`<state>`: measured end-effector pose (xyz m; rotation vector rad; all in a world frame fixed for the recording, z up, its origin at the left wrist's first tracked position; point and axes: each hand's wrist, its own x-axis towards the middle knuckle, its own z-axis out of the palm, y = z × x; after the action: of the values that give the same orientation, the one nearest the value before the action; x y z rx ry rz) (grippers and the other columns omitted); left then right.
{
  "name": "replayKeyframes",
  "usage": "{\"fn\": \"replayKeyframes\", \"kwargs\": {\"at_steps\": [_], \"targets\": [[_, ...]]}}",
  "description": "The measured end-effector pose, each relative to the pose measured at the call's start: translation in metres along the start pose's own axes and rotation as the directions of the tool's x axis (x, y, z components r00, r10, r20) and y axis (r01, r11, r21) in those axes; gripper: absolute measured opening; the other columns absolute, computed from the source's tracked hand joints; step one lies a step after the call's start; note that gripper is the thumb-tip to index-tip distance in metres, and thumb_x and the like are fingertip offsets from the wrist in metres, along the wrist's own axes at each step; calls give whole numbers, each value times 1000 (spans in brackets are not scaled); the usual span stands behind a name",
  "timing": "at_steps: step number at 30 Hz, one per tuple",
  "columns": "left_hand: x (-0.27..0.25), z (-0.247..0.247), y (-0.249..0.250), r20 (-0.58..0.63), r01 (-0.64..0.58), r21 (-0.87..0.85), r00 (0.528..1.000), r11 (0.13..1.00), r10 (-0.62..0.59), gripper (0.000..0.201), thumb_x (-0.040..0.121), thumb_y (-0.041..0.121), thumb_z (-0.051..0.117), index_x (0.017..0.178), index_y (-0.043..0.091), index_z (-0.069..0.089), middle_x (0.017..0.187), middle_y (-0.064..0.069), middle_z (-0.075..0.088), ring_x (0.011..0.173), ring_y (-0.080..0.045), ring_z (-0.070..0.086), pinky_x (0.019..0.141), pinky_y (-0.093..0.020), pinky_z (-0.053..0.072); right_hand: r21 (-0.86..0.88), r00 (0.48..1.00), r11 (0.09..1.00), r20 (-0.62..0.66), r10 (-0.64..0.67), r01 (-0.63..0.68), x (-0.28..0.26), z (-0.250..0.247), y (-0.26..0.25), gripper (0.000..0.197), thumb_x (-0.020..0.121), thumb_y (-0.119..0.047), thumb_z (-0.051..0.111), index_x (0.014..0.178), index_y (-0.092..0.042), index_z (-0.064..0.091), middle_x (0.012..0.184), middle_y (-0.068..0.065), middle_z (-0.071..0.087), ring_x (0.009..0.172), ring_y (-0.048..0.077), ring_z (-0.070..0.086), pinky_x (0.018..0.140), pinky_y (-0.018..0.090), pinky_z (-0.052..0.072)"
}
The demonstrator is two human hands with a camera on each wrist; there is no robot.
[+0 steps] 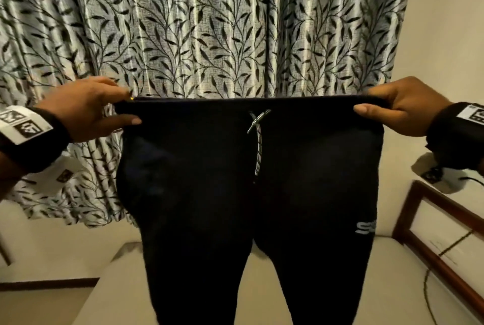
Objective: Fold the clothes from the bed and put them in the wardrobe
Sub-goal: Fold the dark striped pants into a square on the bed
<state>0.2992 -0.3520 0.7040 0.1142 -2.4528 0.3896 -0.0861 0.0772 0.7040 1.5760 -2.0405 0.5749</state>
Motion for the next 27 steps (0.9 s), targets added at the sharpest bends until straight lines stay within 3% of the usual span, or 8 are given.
{"fn": "replayKeyframes", "kwargs": {"at_steps": [4, 6, 11, 15, 19, 21, 24, 27], "targets": [[-2, 7, 7, -131, -79, -17, 988, 997, 77, 50, 84, 64, 58, 89, 16, 70, 90, 9, 60, 76, -23, 60, 70, -35, 52, -35, 996, 995, -24, -90, 89, 0, 5, -11, 58, 91, -73, 45, 72, -21, 62, 56, -2, 55, 54, 16, 56, 53, 38, 44], [-5, 11, 6, -280, -31, -181, 960, 983, -21, 25, 85, 51, 61, 94, 29, 69, 93, 22, 58, 77, -10, 51, 74, -25, 43, 66, 989, 997, -144, -36, 46, -4, 10, -3, 51, 90, -65, 52, 70, -19, 62, 58, 4, 55, 54, 20, 54, 54, 36, 41], [27, 55, 20, -60, 214, -320, 968, 923, -245, 23, 90, 38, 66, 102, 19, 69, 90, -6, 63, 88, -35, 63, 79, -33, 43, 254, 970, 952, -129, 207, -169, 19, 61, -6, 45, 82, -59, 62, 63, -18, 57, 57, 4, 49, 50, 9, 45, 49, 20, 32], [12, 47, 18, -100, 139, -618, 962, 774, -253, 15, 83, 37, 78, 90, 43, 66, 85, 12, 65, 78, -5, 63, 75, -24, 54, 380, 970, 921, -180, 163, -84, 5, 48, -11, 44, 81, -73, 63, 75, -30, 67, 67, 4, 60, 56, 6, 53, 55, 19, 40], [-11, 26, 25, -283, -46, -818, 900, 573, -331, 38, 81, 17, 81, 105, -5, 62, 91, 0, 73, 79, 1, 67, 79, -13, 54, 605, 958, 792, -270, 100, 88, -13, 28, -25, 10, 88, -19, 78, 79, -18, 75, 67, -12, 67, 63, 5, 58, 61, 19, 46], [1, 26, 24, -304, -51, -819, 883, 572, -357, 47, 81, 4, 79, 113, -19, 54, 97, 3, 69, 90, -5, 66, 84, -16, 52, 660, 933, 747, -315, 174, 84, 2, 36, -33, 14, 82, -19, 83, 78, -9, 73, 67, -10, 67, 64, 7, 60, 62, 20, 48], [40, 51, 14, -161, 221, -743, 857, 632, -490, 30, 82, 1, 77, 110, -8, 68, 97, 13, 67, 89, 6, 61, 85, -14, 52, 732, 870, 669, -238, 433, -132, 49, 63, -35, 15, 77, -20, 83, 87, -14, 74, 75, -7, 73, 66, 2, 62, 73, 28, 55], [69, 81, 23, 159, 593, -668, 703, 449, -693, 27, 81, 20, 84, 107, 18, 76, 95, -5, 73, 84, -9, 63, 93, -32, 56, 608, 785, 687, -160, 598, -399, 92, 94, -44, 16, 80, -26, 85, 74, -16, 74, 71, 4, 67, 62, 6, 55, 66, 31, 47]]}}
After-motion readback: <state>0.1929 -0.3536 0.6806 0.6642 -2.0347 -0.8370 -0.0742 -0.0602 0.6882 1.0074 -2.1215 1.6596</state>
